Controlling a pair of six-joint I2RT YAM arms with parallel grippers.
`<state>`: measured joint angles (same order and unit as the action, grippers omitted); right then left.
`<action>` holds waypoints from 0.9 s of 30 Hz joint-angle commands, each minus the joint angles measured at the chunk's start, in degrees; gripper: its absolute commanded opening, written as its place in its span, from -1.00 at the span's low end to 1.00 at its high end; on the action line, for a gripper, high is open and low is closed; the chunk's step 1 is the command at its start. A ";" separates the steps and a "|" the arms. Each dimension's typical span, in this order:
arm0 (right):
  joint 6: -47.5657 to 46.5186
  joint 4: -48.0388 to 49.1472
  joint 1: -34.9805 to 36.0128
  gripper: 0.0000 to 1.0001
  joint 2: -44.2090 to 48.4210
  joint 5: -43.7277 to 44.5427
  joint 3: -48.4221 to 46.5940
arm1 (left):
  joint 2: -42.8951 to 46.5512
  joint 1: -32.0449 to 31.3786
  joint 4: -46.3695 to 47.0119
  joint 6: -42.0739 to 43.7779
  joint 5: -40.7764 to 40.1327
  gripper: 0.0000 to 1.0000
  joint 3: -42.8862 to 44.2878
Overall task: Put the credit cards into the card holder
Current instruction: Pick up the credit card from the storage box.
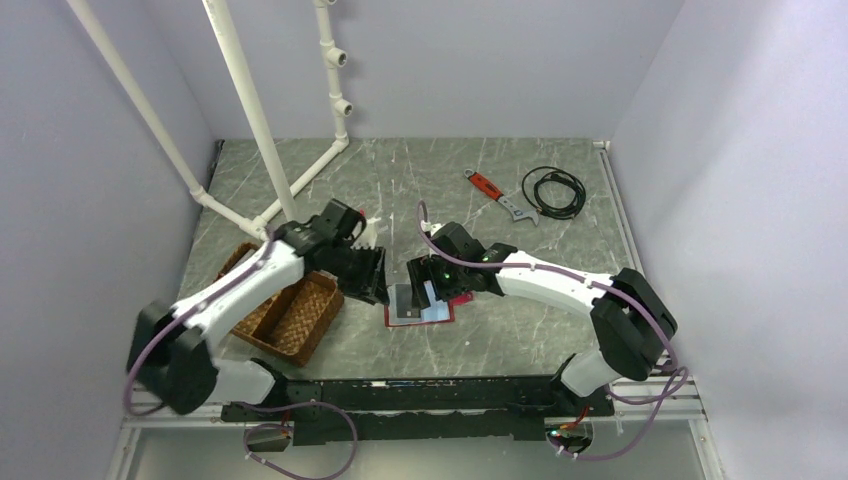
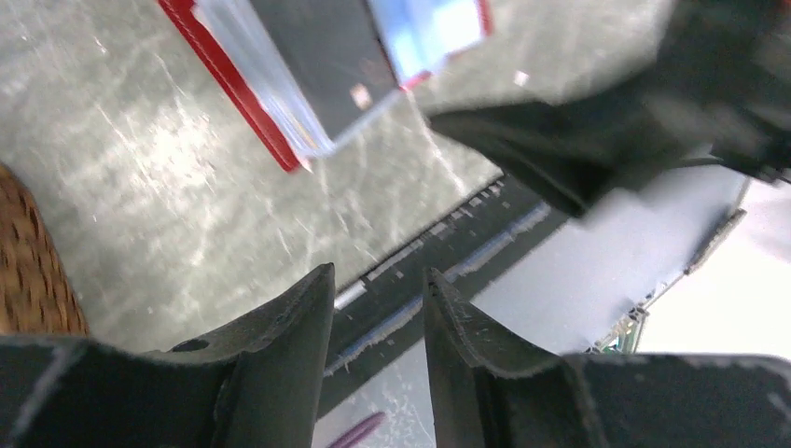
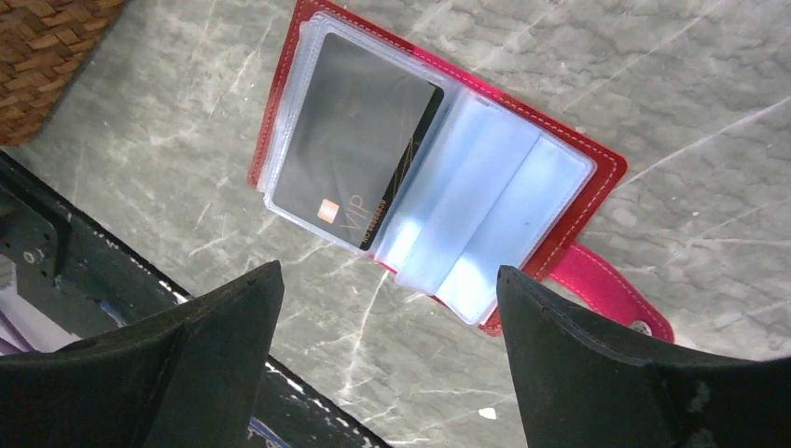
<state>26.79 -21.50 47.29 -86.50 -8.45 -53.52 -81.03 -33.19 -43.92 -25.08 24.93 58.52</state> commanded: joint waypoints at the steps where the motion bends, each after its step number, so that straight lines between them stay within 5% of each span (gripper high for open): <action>1: -5.77 -0.43 -1.51 0.74 1.43 2.24 -3.41 | 14.49 0.50 -9.91 2.56 3.56 -0.08 2.68; 4: -6.92 0.84 -3.39 0.74 1.08 -1.32 -3.89 | 24.77 1.90 -12.05 -2.26 -7.90 0.09 1.57; 8: -7.55 2.33 -6.68 0.74 2.16 -6.12 -3.36 | 36.03 4.67 -16.07 -9.47 -26.36 0.58 1.23; 13: -5.40 5.79 -9.14 0.74 3.43 -13.57 -0.84 | 32.63 8.65 -28.92 -16.19 -51.25 0.95 7.87; 17: -5.08 6.73 -8.75 0.74 4.42 -14.56 0.37 | 31.36 14.30 -23.94 -8.91 -62.46 0.99 8.71; 22: -7.00 4.85 -3.15 0.74 6.27 -8.37 -0.09 | 27.56 32.97 -4.09 16.69 -48.25 0.98 1.29; 27: -8.24 4.38 0.82 0.76 8.19 -3.00 0.97 | 17.35 47.89 2.94 26.10 -23.68 0.49 0.26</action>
<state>20.40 -17.96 46.28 -81.41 -16.38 -53.25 -56.86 7.84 -50.48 -11.92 -17.63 58.59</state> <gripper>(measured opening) 0.871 0.829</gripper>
